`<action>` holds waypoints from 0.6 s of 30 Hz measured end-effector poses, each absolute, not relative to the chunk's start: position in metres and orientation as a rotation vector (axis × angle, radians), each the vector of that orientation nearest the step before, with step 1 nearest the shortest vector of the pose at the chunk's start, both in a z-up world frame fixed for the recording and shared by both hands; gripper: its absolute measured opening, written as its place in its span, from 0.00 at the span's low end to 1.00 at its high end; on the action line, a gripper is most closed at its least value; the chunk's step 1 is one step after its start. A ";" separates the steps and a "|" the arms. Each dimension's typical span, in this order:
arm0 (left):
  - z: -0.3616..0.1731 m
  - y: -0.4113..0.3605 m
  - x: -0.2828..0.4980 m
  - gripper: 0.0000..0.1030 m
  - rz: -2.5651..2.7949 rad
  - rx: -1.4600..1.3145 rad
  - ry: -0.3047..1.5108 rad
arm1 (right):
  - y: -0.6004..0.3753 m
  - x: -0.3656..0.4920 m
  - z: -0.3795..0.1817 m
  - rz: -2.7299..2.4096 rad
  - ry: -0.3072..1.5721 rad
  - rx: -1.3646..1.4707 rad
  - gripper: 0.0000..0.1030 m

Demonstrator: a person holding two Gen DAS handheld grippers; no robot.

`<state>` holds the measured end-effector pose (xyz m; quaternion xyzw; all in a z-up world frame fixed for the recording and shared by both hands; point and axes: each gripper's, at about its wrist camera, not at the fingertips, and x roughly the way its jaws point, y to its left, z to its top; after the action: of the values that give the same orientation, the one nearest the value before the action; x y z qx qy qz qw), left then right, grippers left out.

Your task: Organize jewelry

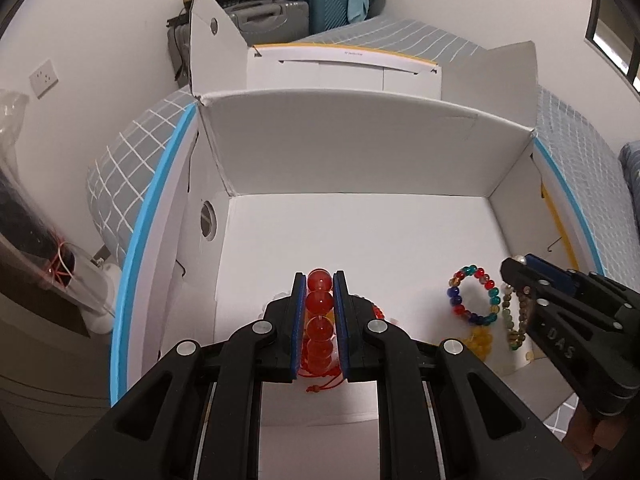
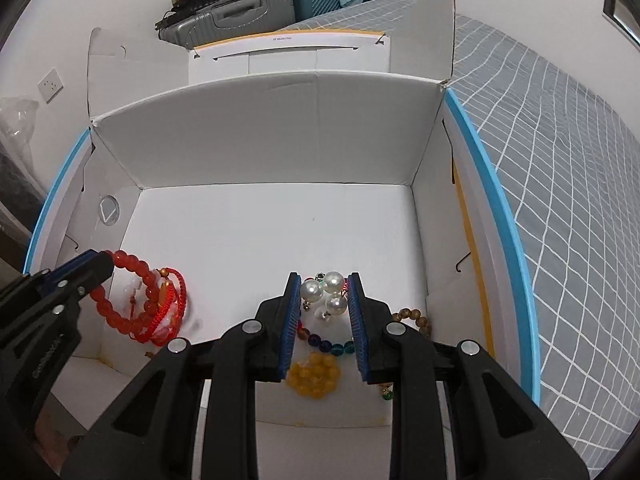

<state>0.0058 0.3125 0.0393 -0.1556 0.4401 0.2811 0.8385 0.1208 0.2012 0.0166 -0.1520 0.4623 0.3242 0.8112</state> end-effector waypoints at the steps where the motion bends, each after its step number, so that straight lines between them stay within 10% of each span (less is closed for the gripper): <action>1: 0.039 0.313 0.006 0.13 0.596 -0.332 0.932 | 0.201 0.121 0.016 0.692 0.992 -0.323 0.22; 9: 0.045 0.314 0.001 0.16 0.614 -0.330 0.928 | 0.194 0.114 0.025 0.697 0.968 -0.300 0.37; 18: 0.074 0.293 -0.035 0.74 0.616 -0.288 0.840 | 0.157 0.081 0.066 0.694 0.841 -0.231 0.79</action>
<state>-0.0348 0.2930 0.0740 -0.1369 0.4001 0.2934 0.8574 0.0809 0.1570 0.0665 -0.1097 0.3989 0.3293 0.8488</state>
